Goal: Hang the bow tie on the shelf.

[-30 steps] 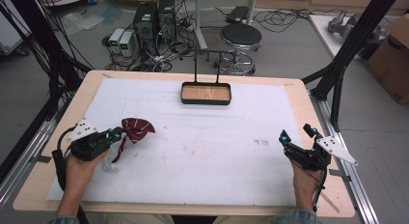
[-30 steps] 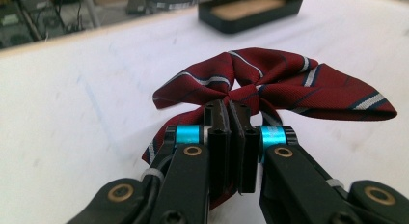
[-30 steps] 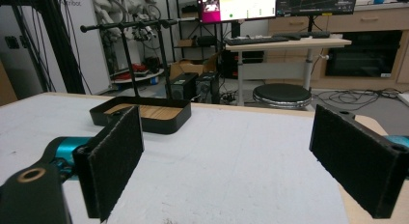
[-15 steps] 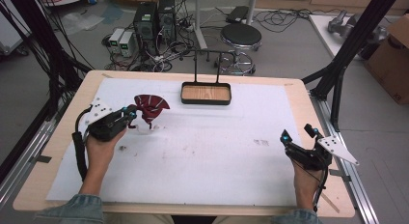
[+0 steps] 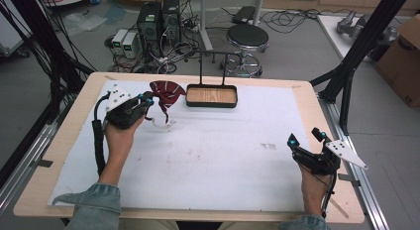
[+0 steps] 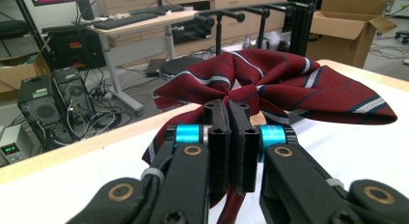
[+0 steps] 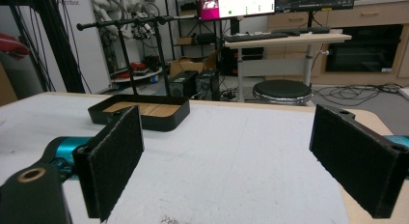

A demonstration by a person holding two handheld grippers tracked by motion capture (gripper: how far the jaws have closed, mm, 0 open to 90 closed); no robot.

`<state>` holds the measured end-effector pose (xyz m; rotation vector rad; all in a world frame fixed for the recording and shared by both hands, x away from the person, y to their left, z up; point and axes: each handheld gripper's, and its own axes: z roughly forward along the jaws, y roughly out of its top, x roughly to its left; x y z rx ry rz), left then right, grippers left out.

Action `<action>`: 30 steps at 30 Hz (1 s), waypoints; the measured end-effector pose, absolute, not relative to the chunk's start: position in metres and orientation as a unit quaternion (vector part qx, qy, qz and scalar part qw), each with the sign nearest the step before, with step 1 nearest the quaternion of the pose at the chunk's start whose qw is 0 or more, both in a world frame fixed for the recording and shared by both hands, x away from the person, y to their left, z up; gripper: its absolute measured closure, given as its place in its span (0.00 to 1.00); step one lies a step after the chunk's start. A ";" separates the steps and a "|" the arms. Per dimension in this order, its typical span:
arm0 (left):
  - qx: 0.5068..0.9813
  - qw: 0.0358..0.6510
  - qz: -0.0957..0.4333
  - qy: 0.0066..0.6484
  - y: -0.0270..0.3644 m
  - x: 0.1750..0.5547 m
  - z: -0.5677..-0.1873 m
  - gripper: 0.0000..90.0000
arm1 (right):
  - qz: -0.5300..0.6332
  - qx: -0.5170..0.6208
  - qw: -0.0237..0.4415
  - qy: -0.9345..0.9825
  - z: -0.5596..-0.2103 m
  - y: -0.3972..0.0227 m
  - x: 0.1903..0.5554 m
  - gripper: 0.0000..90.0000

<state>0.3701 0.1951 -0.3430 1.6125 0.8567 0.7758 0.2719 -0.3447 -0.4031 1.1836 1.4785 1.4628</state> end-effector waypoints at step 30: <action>0.644 0.563 0.367 0.365 0.141 0.446 -0.302 0.96 | 0.570 0.462 0.360 0.576 -0.406 -0.347 0.271 0.12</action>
